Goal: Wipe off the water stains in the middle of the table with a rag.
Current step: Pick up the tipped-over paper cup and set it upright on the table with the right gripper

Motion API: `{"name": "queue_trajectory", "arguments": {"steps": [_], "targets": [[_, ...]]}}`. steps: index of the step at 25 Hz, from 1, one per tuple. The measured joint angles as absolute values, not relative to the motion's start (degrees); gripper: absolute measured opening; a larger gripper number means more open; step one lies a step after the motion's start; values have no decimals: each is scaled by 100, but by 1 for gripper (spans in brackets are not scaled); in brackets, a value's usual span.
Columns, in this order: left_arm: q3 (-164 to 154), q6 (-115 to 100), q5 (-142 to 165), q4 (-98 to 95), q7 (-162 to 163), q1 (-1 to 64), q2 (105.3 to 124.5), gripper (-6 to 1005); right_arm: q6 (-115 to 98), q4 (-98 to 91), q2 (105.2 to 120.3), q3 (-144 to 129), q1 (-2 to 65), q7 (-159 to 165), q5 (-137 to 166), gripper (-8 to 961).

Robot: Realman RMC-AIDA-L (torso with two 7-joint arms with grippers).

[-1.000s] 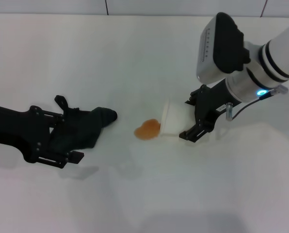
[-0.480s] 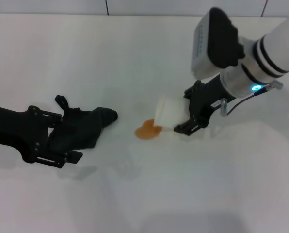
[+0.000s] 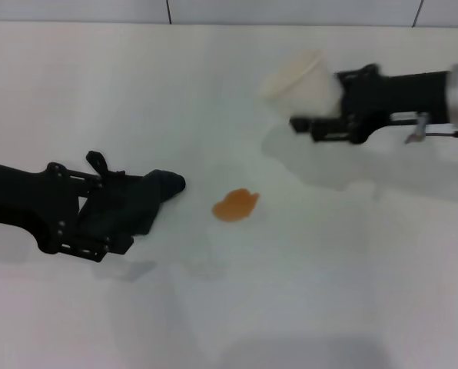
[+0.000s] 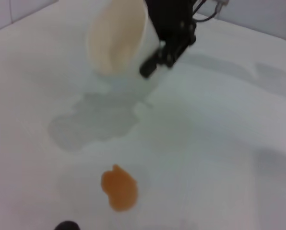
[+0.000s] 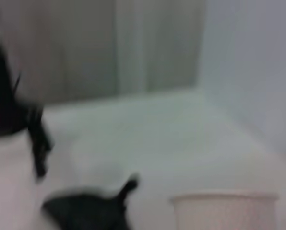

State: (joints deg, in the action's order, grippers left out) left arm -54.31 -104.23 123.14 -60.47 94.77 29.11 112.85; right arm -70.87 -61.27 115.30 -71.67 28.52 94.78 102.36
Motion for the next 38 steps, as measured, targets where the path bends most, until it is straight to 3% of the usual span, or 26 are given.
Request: {"name": "queue_trajectory", "arguments": {"steps": [7, 22, 38], "targets": [[-5436, -10424, 12249, -6047, 9449, 2942, 11285, 714, -7178, -4156, 11535, -6794, 2588, 6898, 7533, 591], [-5431, -10424, 12091, -6047, 9263, 2879, 11344, 708, -7637, -1096, 11620, -6830, 3003, 3328, 5645, 497], [-5458, -10424, 12023, -6047, 9186, 2874, 11436, 702, -6626, -349, 11619, -6854, 3347, 2802, 5657, 506]]}}
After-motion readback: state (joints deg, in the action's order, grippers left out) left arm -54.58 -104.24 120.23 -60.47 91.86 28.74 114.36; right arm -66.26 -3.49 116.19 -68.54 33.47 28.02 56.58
